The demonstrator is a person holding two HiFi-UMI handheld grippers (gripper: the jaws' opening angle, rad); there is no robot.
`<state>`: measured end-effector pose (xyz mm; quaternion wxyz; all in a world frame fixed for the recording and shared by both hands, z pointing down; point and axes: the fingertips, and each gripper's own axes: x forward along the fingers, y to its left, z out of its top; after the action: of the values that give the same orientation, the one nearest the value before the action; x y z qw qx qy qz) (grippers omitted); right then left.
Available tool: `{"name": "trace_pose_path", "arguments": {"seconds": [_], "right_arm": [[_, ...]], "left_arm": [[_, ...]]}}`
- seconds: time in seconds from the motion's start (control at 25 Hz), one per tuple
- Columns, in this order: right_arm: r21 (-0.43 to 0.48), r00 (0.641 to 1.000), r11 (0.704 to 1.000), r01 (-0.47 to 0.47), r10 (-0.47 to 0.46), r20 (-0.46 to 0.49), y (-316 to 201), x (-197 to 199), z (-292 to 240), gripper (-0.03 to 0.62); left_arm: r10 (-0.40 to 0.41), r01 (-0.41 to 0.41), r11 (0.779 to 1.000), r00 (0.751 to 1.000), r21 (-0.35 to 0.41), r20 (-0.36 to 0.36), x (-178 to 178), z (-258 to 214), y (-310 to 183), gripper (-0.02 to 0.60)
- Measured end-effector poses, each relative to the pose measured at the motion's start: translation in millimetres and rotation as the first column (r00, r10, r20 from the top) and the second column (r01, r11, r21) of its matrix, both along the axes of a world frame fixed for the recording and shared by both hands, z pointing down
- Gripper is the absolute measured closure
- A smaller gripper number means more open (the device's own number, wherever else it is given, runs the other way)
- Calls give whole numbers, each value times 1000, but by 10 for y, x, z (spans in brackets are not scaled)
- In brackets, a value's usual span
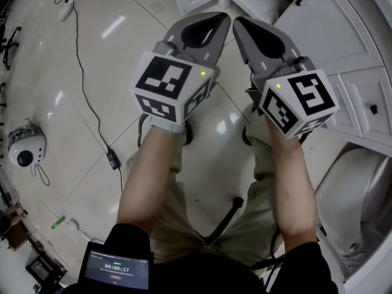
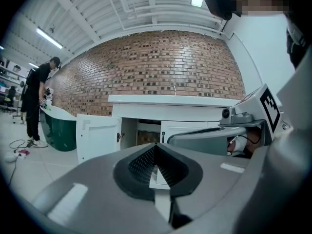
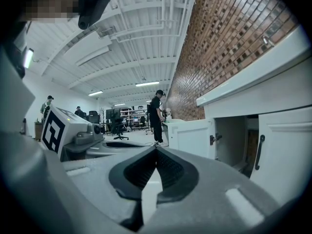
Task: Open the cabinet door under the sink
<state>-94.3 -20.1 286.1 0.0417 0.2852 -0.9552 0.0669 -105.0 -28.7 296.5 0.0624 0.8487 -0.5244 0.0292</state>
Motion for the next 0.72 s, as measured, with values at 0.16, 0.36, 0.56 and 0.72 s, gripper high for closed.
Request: {"name": "trace_pose_path", "arguments": {"seconds": [0.16,0.36,0.56,0.72], "right_arm": [[0,1000,1000,1,-1,-5,3,-35,8,603],[1,1000,1000,6,-6,-8,1,-71,22,603],[-8,1000,1000,-1,1,-3,0,-134,60,603],[-10,1000,1000,1,-1,1,-14,-166,67,603]], "left_arm": [[0,0,1000,1000,3,3,-21,-4,-3,566],[-9,9,1000,1000,-1,-13,-47,-16,-21,566],[-22,22,1000,999,-7,-32,-110,15,-34,566],[-31,31,999,999,-10,-41,-144,18,-52,566]]}}
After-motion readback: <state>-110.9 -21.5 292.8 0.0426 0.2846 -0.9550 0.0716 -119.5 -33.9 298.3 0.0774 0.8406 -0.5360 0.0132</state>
